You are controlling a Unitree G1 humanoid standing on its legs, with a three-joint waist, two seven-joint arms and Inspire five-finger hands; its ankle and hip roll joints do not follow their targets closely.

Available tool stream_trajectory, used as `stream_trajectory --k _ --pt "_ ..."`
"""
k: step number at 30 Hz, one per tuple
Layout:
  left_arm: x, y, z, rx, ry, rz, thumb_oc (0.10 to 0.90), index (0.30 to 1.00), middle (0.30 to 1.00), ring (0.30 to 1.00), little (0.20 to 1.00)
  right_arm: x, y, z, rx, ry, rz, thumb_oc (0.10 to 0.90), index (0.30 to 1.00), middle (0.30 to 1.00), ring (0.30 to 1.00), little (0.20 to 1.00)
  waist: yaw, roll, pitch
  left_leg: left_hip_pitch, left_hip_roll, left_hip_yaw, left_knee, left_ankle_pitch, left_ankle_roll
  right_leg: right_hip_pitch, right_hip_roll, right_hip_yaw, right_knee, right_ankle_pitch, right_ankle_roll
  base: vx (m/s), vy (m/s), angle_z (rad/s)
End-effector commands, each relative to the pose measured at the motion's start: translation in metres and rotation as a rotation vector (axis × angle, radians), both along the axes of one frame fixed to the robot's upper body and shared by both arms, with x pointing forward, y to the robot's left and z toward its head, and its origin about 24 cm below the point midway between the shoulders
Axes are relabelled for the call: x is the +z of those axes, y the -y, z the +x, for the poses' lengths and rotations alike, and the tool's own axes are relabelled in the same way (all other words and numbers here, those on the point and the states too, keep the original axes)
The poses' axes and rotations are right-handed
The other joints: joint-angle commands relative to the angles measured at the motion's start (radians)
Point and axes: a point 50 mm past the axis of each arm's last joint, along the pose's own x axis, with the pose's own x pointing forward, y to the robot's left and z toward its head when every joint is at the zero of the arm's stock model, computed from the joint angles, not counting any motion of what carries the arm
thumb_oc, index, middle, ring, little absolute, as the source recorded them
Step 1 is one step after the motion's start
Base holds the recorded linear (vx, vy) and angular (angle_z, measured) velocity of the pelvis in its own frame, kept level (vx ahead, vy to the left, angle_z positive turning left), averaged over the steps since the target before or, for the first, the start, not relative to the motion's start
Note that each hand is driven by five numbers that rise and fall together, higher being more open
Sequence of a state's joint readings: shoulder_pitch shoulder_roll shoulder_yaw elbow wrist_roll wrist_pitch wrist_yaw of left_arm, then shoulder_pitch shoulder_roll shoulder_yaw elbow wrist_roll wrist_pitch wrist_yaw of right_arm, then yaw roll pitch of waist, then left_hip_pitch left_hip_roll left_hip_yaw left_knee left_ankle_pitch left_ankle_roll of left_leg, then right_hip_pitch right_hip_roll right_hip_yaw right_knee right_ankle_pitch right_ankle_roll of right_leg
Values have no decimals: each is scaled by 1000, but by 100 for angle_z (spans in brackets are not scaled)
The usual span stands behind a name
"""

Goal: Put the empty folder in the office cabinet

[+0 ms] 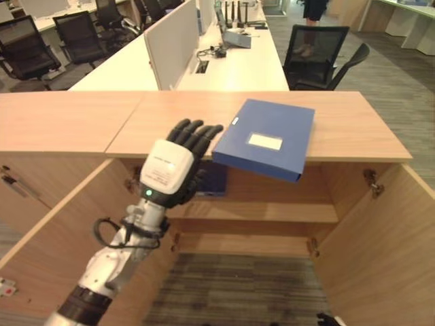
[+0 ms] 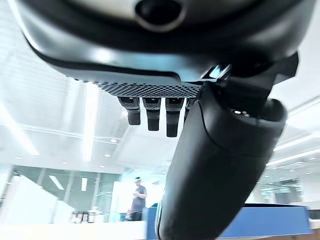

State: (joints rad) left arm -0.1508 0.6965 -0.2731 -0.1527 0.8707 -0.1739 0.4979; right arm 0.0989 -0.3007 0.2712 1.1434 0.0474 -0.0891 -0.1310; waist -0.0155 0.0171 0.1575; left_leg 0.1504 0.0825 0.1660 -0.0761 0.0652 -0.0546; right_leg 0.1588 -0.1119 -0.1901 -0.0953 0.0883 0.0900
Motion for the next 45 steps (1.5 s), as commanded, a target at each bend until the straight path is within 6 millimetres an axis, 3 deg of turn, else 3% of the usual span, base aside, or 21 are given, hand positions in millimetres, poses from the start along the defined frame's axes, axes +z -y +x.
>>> stream_trajectory --k 1,7,11,20,34,45 --pt "65 18 13 -101 274 -33 800 900 900 900 900 4 -3 24 56 50 3 800 900 900 900 900 -18 -4 21 -4 -15 -49 175 -202 -41 57 46 -27 25 -186 -9 -6 -1 -5" --pt "58 26 20 -113 232 -43 800 900 900 900 900 4 -3 23 61 46 -2 800 900 900 900 900 -30 -1 19 2 -12 -40 174 -201 -41 58 49 -20 26 -187 -10 -5 -6 -9" --pt "43 40 39 -106 156 -34 800 900 900 900 900 4 1 21 58 38 -20 800 900 900 900 900 -50 -3 18 11 -8 -31 168 -203 -39 60 51 -12 27 -186 -11 -2 -7 -4" --pt "43 53 63 -71 136 0 800 900 900 900 900 5 7 21 47 35 -42 800 900 900 900 900 -78 -12 12 24 3 -13 156 -206 -37 50 57 8 27 -179 -7 6 -13 -5" --pt "50 44 79 17 142 -1 800 900 900 900 900 2 10 9 0 -6 -48 800 900 900 900 900 -90 -26 9 27 6 1 158 -212 -37 44 64 25 29 -179 -5 6 -2 -3" --pt "39 36 86 75 94 -9 800 900 900 900 900 1 11 5 -27 -20 -52 800 900 900 900 900 -96 -31 1 41 1 8 146 -217 -30 42 61 35 33 -179 -1 4 7 -2"
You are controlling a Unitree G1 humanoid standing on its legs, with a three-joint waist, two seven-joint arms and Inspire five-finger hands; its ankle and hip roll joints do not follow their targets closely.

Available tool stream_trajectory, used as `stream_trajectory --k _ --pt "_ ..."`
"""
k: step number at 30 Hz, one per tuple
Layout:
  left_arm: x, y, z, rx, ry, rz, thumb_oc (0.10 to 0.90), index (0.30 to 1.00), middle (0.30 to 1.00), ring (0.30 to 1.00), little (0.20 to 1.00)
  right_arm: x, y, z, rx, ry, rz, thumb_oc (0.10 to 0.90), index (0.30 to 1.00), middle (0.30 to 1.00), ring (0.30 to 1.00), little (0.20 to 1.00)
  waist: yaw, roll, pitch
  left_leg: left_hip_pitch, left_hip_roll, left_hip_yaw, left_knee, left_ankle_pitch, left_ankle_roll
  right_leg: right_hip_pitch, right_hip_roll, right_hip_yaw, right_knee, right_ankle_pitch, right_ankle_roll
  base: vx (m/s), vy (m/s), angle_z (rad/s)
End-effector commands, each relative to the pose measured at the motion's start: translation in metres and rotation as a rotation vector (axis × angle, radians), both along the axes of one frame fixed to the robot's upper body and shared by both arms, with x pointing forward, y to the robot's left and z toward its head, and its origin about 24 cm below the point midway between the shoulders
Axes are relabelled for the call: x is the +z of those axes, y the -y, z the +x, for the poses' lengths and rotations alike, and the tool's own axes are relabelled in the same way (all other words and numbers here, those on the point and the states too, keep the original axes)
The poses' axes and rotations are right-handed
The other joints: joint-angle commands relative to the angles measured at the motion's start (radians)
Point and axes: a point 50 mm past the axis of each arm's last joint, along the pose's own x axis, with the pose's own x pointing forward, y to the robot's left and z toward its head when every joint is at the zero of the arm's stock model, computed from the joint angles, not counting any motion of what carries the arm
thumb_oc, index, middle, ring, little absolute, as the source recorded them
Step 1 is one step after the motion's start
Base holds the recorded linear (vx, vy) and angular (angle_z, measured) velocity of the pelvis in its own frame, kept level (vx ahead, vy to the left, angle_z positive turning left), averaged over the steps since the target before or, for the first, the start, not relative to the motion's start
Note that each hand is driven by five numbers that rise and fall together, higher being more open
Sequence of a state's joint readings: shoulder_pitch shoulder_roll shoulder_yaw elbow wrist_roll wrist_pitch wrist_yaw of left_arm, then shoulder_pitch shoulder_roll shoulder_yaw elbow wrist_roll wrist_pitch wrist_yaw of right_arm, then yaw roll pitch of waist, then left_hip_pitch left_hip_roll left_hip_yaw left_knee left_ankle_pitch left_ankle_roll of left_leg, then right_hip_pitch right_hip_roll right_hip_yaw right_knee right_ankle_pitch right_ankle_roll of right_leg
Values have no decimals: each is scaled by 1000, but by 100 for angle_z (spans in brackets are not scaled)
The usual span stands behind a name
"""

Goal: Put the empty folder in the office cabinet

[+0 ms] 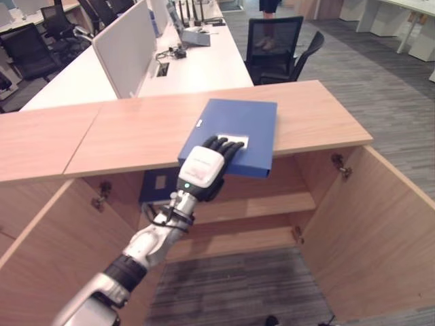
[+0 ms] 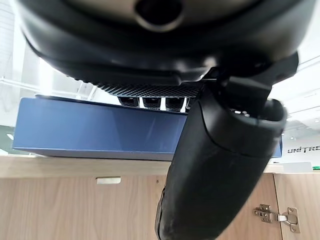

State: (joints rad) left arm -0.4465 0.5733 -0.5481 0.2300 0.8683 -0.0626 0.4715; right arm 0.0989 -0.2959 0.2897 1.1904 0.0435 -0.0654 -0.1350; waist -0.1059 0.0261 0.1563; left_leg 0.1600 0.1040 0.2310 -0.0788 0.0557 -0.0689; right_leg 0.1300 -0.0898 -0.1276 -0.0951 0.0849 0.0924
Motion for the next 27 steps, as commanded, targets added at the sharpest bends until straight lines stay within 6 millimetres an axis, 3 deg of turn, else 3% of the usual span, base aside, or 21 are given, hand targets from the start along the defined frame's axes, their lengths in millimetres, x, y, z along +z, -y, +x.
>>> stream_trajectory --k 1,3,4,5,6,7,18,27 --pt "75 0 32 35 275 -80 800 900 900 900 900 5 10 17 -28 50 -36 800 900 900 900 900 -6 -40 2 31 -20 -57 149 -207 -16 70 39 -28 33 -175 -4 0 0 0" --pt "73 0 34 48 265 -78 800 900 900 900 900 5 11 17 -28 51 -38 800 900 900 900 900 -8 -40 1 34 -21 -56 146 -207 -15 70 40 -26 33 -176 -3 9 14 -2" --pt "71 -1 35 57 255 -82 595 592 592 592 592 5 10 16 -32 49 -38 800 900 900 900 900 -10 -40 -1 36 -21 -53 142 -207 -14 70 40 -25 33 -176 -3 15 23 -5" --pt "71 -1 35 57 255 -82 573 559 559 559 559 5 11 16 -32 49 -38 800 900 900 900 900 -10 -40 -1 37 -21 -53 142 -207 -14 70 40 -25 34 -176 -3 10 20 -5" --pt "70 -2 36 64 252 -84 438 356 356 356 356 5 11 16 -33 48 -39 800 900 900 900 900 -10 -40 -1 38 -21 -52 141 -207 -14 70 40 -24 34 -176 -3 2 11 -4" --pt "68 -4 37 75 238 -87 400 300 300 300 300 5 11 16 -39 51 -38 800 900 900 900 900 -12 -42 -2 39 -22 -51 138 -207 -13 69 41 -22 35 -175 -2 0 0 0" --pt "64 -7 33 74 204 -172 400 300 300 300 300 5 12 15 -77 54 -35 800 900 900 900 900 -11 -47 -5 51 -21 -47 129 -207 -12 75 43 -15 32 -175 -4 0 0 0" --pt "77 -8 27 44 248 -244 400 300 300 300 300 5 11 16 -98 60 -23 800 900 900 900 900 -4 -46 -4 53 -19 -52 130 -202 -14 78 46 -16 30 -173 -5 -11 -5 0"
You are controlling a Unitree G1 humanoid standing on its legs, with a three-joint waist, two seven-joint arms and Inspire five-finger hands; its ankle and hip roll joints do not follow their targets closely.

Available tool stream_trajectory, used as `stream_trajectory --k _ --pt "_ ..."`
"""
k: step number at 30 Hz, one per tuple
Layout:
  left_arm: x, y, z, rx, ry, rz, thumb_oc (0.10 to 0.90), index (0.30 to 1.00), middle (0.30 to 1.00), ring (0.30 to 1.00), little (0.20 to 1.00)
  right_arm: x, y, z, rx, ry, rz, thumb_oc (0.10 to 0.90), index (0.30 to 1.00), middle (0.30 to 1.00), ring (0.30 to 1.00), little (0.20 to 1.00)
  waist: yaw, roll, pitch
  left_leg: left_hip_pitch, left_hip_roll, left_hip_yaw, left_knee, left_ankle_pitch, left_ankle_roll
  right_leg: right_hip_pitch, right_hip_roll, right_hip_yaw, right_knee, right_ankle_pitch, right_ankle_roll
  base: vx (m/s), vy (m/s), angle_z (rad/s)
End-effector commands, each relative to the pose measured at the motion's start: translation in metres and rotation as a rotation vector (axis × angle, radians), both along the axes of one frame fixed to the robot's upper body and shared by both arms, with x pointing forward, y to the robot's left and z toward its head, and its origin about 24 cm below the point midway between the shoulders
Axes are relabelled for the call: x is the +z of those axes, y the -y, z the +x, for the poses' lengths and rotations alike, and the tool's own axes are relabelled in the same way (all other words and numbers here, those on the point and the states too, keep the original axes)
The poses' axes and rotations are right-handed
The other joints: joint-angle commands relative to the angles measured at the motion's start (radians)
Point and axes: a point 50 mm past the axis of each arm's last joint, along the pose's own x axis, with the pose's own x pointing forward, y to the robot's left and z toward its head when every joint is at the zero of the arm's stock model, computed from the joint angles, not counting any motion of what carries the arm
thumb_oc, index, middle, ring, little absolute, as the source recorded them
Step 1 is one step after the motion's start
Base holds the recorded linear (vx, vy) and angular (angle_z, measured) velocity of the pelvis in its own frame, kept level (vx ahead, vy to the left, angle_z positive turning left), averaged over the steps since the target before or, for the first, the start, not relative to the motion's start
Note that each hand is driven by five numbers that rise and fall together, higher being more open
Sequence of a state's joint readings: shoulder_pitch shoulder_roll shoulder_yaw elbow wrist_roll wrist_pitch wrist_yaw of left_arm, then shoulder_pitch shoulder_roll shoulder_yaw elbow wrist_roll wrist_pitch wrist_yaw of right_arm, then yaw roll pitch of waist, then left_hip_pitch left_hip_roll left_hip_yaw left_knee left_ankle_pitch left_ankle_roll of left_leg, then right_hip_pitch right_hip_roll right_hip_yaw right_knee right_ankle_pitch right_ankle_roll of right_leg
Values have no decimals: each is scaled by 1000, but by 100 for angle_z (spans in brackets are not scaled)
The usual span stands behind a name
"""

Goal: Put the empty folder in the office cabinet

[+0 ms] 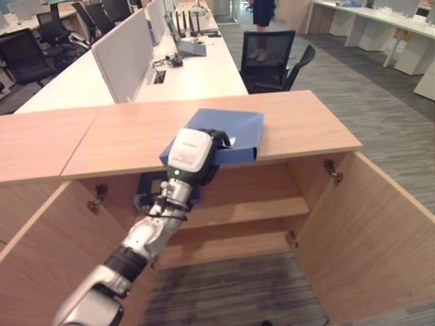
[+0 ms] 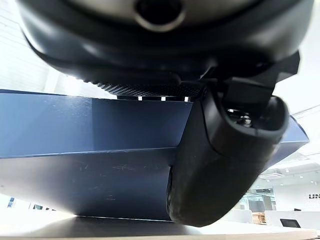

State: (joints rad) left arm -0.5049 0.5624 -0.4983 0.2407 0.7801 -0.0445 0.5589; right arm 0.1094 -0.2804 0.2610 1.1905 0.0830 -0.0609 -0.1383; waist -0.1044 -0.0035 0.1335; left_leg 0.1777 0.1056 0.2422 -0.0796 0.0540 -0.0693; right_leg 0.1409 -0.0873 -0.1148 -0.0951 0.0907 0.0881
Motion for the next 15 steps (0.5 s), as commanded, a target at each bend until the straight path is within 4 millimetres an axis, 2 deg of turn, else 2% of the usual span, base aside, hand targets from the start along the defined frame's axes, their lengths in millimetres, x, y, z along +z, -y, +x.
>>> stream_trajectory --k 1,4,5,8,10,11,13,14,15 --pt "54 -2 14 -6 145 -116 400 300 300 300 300 6 13 21 -33 58 -42 800 900 900 900 900 -3 -17 19 34 -21 -64 132 -201 -14 68 44 -29 30 -179 -1 0 0 0" --pt "66 -5 7 -41 182 -212 400 300 300 300 300 6 11 24 -56 72 -31 800 900 900 900 900 4 -17 20 32 -20 -68 136 -199 -15 68 44 -31 29 -179 -3 -12 -8 0" --pt "78 -8 -3 -92 224 -320 400 300 300 300 300 7 8 30 -58 94 -15 800 900 900 900 900 11 -17 22 28 -21 -71 141 -199 -15 69 43 -34 28 -178 -5 -34 -21 1" --pt "90 -11 -15 -152 262 -428 400 300 300 300 300 9 4 41 -61 135 7 800 900 900 900 900 13 -14 23 26 -22 -73 144 -197 -16 71 42 -36 27 -176 -7 -14 -7 0" --pt "100 -13 -27 -233 294 -556 400 300 300 300 300 13 -3 57 -70 212 59 800 900 900 900 900 20 -12 24 24 -23 -74 146 -194 -16 72 41 -38 24 -173 -6 -21 -7 -1" --pt "109 -16 -40 -337 305 -719 400 300 300 300 300 22 -14 79 -75 324 131 800 900 900 900 900 25 -9 26 22 -24 -74 148 -190 -17 71 38 -38 23 -168 -7 -38 -7 -1" --pt "108 -18 -41 -336 302 -723 400 300 300 300 300 22 -13 78 -73 321 131 800 900 900 900 900 22 -7 25 23 -24 -74 148 -190 -17 71 38 -37 23 -168 -6 0 0 0" --pt "113 -19 -49 -454 287 -896 400 300 300 300 300 37 -27 104 -70 454 230 800 900 900 900 900 28 -4 26 21 -25 -73 148 -186 -18 69 36 -39 22 -165 -7 -37 -5 2" --pt "116 -20 -52 -521 267 -968 400 300 300 300 300 45 -32 114 -76 513 283 800 900 900 900 900 29 0 25 20 -24 -72 149 -185 -19 68 35 -39 22 -164 -8 -59 -6 -2"
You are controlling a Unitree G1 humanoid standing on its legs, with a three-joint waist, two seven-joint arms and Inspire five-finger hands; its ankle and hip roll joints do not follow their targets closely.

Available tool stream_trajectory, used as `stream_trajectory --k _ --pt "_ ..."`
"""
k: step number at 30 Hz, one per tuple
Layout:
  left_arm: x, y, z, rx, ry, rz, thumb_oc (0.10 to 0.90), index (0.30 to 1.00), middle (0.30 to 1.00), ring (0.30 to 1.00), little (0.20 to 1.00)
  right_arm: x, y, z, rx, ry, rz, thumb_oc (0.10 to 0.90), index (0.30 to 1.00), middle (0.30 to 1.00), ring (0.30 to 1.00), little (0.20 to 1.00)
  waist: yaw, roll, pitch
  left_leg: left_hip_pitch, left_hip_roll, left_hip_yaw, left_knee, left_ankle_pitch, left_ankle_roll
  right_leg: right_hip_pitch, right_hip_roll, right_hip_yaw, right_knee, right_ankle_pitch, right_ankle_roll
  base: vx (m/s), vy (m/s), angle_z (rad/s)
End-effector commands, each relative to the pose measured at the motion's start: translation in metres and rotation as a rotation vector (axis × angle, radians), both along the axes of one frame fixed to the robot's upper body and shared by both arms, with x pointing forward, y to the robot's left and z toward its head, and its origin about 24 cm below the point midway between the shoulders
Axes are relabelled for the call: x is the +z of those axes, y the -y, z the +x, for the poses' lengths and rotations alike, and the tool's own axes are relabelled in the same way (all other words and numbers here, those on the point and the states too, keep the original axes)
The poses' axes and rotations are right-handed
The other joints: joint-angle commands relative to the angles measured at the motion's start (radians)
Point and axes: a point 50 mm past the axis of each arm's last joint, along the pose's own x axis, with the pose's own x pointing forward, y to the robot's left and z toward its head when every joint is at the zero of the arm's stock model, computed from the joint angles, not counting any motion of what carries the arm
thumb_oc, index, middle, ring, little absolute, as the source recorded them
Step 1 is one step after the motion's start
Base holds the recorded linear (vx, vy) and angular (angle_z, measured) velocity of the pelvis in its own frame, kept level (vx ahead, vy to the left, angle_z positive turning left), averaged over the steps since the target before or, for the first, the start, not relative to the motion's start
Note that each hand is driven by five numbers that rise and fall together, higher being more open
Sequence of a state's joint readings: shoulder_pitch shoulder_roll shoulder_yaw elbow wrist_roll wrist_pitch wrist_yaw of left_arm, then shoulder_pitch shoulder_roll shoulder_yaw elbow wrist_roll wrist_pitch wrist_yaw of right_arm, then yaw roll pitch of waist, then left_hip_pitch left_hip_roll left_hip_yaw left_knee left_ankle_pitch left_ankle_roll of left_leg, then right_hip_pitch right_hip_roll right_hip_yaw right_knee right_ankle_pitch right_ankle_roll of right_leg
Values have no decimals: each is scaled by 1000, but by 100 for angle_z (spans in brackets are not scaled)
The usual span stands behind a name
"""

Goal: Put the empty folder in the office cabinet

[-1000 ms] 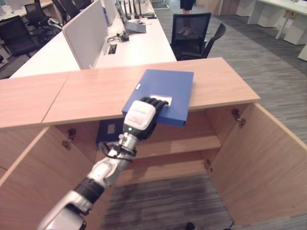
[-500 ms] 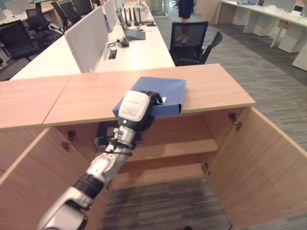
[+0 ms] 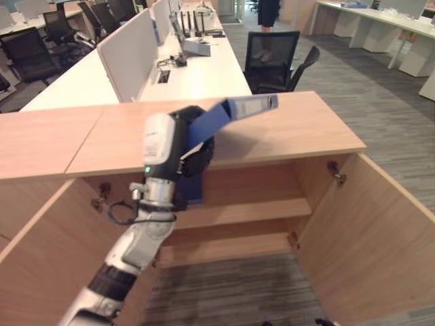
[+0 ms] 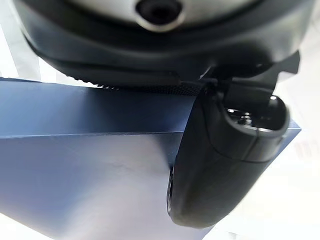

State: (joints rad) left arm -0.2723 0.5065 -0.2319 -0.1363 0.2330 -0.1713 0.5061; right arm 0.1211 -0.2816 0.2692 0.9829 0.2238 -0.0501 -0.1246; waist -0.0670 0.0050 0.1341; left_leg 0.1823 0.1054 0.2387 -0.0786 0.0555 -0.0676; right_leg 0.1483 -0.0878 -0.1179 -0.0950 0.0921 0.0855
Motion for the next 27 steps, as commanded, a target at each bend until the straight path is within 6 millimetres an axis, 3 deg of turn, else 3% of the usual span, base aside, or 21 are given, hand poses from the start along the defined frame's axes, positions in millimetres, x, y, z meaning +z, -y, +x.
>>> stream_trajectory --k 1,2,3,5,7,8,12,15,18,22,27 --pt "84 1 -16 -372 338 -435 400 300 300 300 300 52 -33 99 -30 459 295 800 900 900 900 900 -2 -4 24 11 -24 -70 152 -182 -24 60 35 -38 22 -163 -7 -31 -2 -2" --pt "84 1 -16 -374 336 -436 400 300 300 300 300 53 -33 99 -30 459 296 800 900 900 900 900 -2 -3 24 11 -24 -70 153 -183 -25 60 35 -38 22 -163 -7 -44 -12 -1" --pt "87 2 -21 -498 328 -547 400 300 300 300 300 74 -51 118 -46 582 449 800 900 900 900 900 6 -1 24 7 -23 -75 156 -180 -26 58 34 -40 21 -162 -8 -21 -11 5" --pt "87 1 -21 -500 325 -549 400 300 300 300 300 74 -50 117 -46 580 449 800 900 900 900 900 5 -1 23 6 -23 -75 156 -181 -26 58 34 -41 22 -162 -8 -12 -5 2" --pt "85 1 -28 -739 282 -752 400 300 300 300 300 114 -79 141 -67 749 730 800 900 900 900 900 21 -1 20 -1 -21 -82 157 -175 -29 54 35 -43 20 -159 -8 -35 -25 6" --pt "84 0 -28 -742 280 -754 400 300 300 300 300 114 -79 141 -67 747 730 800 900 900 900 900 20 0 19 -1 -21 -82 157 -175 -29 54 35 -43 20 -159 -8 -12 -20 8" --pt "60 3 -30 -918 135 -969 400 300 300 300 300 157 -107 154 -44 854 1027 800 900 900 900 900 37 0 14 -4 -21 -90 159 -171 -30 57 39 -50 20 -162 -12 -4 -19 7" --pt "50 1 -32 -961 81 -1037 400 300 300 300 300 172 -117 156 -33 875 1136 800 900 900 900 900 42 1 15 -4 -19 -93 164 -172 -31 60 39 -53 20 -164 -15 -10 -11 6" --pt "12 0 -39 -986 -83 -1205 400 300 300 300 300 195 -136 153 -8 884 1367 800 900 900 900 900 54 0 23 -9 -19 -104 180 -174 -32 67 40 -55 21 -169 -22 -5 -7 1" --pt "-15 -8 -43 -920 -189 -1248 400 300 300 300 300 212 -138 152 15 934 1473 800 900 900 900 900 59 1 23 -8 -19 -109 175 -174 -30 66 41 -56 24 -171 -24 9 -7 4" --pt "-27 -15 -45 -875 -229 -1251 400 300 300 300 300 224 -137 152 43 984 1523 800 900 900 900 900 61 3 23 -10 -18 -110 172 -172 -30 63 41 -54 25 -170 -24 1 -2 4"
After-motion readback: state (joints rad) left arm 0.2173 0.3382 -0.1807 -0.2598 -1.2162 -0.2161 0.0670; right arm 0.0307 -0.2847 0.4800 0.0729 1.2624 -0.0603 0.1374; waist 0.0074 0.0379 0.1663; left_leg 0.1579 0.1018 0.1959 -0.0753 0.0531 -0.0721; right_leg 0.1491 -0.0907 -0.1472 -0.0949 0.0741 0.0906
